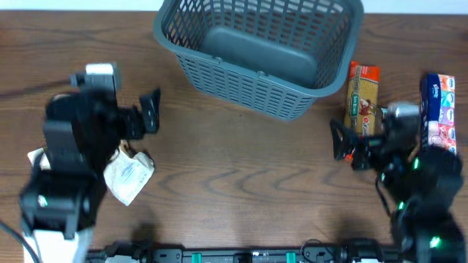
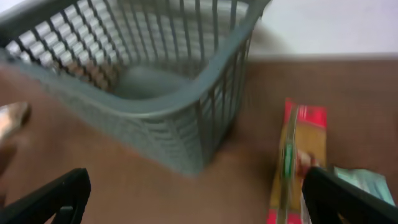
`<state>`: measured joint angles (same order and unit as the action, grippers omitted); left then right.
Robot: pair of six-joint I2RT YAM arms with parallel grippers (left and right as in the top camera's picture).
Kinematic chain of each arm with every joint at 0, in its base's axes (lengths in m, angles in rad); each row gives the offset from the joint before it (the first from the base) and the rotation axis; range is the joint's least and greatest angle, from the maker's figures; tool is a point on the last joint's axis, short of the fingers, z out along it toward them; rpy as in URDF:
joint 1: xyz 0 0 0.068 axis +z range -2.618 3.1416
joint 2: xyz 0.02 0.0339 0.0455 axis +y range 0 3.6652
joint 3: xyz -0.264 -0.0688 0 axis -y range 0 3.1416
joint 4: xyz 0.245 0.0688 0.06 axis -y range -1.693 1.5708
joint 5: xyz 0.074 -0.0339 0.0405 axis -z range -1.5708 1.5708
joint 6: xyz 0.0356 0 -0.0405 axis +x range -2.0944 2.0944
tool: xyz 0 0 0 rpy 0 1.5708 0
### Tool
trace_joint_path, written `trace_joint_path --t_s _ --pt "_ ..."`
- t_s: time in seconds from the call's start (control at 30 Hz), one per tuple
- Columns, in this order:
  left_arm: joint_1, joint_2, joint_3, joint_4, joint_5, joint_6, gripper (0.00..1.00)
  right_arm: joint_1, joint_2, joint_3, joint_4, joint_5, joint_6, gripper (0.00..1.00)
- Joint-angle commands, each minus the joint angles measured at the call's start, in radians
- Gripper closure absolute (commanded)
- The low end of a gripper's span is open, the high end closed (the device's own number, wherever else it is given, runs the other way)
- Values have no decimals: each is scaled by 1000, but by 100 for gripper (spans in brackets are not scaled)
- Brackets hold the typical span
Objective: Pack container
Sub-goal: 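Raise both grippers and reach toward the grey basket's near corners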
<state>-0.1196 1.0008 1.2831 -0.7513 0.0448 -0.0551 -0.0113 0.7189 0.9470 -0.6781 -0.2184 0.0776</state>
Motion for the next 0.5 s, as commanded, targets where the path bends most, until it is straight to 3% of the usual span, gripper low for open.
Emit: trace_joint_path --t_s 0.0,0.17,0.3,0.37,0.43,0.47 --pt "3 93 185 -104 -6 9 1 -10 146 222 -156 -26 -69 1" --pt "3 129 242 -199 -7 9 1 -10 270 447 -343 -84 -71 1" --pt "3 126 242 -232 -7 9 1 -10 267 477 -348 -195 -92 2" --pt "3 126 241 -236 -7 9 1 -10 266 477 -331 -200 -109 27" --pt "3 127 241 -240 -7 9 1 -10 267 477 -324 -197 -109 39" --pt "3 127 241 -240 -7 9 2 -10 267 477 -320 -198 -109 52"
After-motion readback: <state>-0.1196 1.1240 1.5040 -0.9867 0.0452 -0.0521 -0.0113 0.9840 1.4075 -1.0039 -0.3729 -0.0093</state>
